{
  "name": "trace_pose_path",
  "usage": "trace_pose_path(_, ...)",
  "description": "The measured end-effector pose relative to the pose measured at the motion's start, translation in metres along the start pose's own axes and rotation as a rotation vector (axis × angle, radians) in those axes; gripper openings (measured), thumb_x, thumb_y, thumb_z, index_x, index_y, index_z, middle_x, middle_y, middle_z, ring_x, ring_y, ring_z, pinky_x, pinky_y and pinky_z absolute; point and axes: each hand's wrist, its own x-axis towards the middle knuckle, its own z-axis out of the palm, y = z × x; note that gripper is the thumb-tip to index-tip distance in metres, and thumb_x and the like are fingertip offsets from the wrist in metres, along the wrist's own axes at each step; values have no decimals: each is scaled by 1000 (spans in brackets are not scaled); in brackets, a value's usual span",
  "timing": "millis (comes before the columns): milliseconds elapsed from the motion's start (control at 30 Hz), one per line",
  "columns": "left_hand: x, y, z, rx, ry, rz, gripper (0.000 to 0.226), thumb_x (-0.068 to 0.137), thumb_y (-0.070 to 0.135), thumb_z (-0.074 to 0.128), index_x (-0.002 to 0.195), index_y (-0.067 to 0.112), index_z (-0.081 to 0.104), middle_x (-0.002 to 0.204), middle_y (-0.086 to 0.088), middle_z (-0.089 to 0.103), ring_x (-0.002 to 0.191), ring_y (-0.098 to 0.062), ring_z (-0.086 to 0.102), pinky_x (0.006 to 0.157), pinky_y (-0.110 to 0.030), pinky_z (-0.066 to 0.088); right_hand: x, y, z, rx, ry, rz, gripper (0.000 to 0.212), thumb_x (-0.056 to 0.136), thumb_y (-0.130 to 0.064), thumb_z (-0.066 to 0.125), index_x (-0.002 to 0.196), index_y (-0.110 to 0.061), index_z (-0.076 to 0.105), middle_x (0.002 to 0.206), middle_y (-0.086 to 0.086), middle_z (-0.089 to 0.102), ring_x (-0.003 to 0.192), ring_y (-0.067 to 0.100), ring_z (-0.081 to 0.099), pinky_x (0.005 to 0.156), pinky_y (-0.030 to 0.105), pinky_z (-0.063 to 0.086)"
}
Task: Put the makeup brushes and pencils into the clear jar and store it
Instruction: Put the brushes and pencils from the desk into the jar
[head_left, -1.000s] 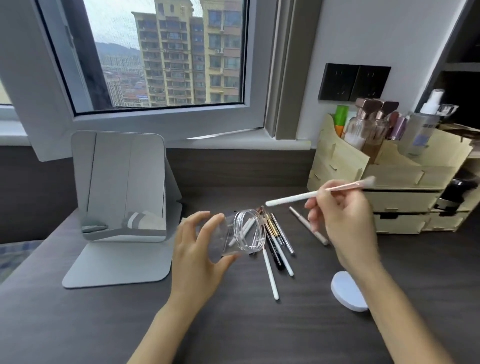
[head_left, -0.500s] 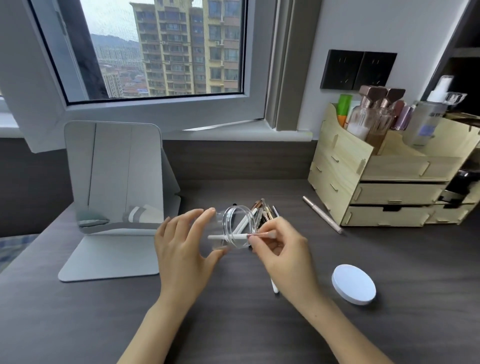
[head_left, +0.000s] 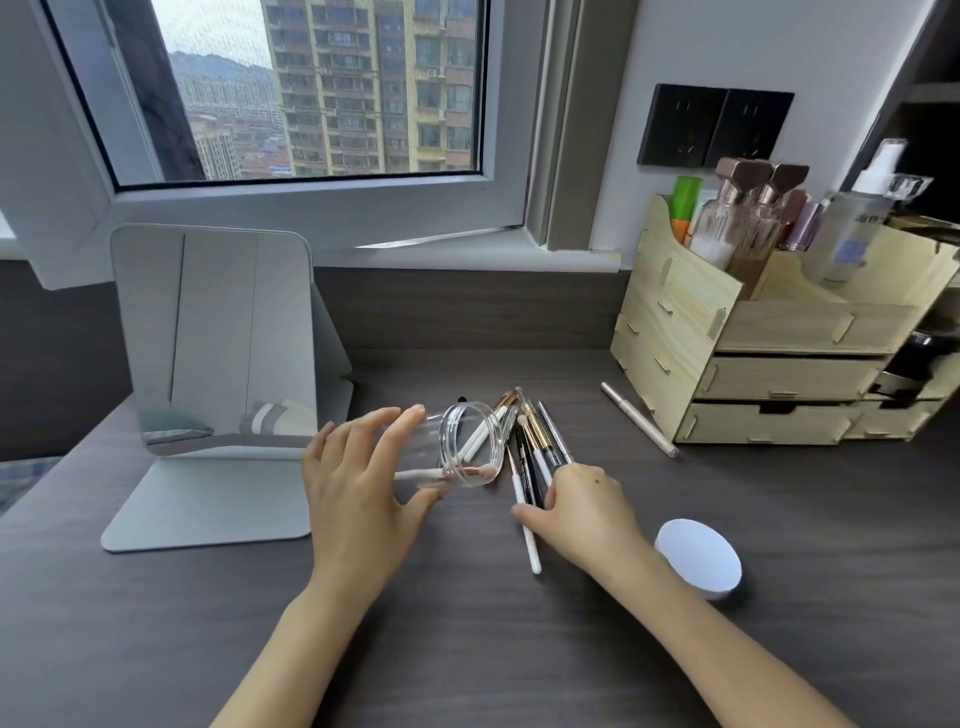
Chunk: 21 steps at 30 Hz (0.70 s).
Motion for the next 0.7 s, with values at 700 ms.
trace_pose_path(700, 0, 6, -5, -101, -22, -14, 84, 54, 26, 89, 126, 25, 46, 120, -6, 61, 110, -19, 47, 93, -46, 42, -40, -12, -29, 1242, 366, -282, 12, 85, 9, 59, 80, -3, 58, 66, 7, 68, 58, 11, 70, 61, 22, 57)
